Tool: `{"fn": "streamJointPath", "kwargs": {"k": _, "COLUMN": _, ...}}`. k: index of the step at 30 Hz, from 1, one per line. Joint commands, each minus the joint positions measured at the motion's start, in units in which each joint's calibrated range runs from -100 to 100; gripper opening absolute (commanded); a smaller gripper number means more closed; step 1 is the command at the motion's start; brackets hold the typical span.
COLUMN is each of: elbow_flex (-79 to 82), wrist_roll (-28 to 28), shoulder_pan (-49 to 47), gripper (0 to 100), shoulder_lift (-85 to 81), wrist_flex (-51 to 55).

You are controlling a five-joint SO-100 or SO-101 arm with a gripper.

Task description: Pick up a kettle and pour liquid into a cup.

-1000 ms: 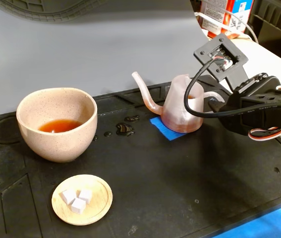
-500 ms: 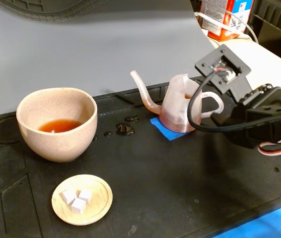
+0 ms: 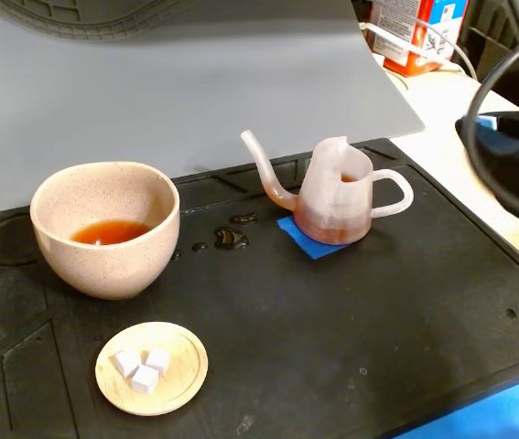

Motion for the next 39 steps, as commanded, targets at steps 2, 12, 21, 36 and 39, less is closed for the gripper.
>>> {"fn": "streamJointPath", "kwargs": {"k": 2, "elbow_flex": -0.15, "wrist_roll": -5.93, "shoulder_pan": 0.51, "gripper": 1, "shoulder_lift": -15.14, "wrist_flex": 19.88}}
{"fn": "streamJointPath", "kwargs": {"k": 12, "elbow_flex": 16.36, "wrist_roll": -9.82, "shoulder_pan": 4.39, "gripper": 1, "shoulder_lift": -43.30, "wrist_flex": 64.24}}
{"fn": "streamJointPath", "kwargs": {"k": 21, "elbow_flex": 16.46, "wrist_roll": -9.29, "shoulder_pan": 4.23, "gripper": 0, "shoulder_lift": -43.47, "wrist_flex": 86.89}}
{"fn": "streamJointPath", "kwargs": {"k": 36, "elbow_flex": 16.46, "wrist_roll": -9.29, "shoulder_pan": 3.93, "gripper": 0, "shoulder_lift": -43.47, "wrist_flex": 86.98}}
{"fn": "streamJointPath", "kwargs": {"k": 39, "elbow_flex": 16.46, "wrist_roll": -9.29, "shoulder_pan": 3.93, "gripper": 0, "shoulder_lift": -43.47, "wrist_flex": 86.98}}
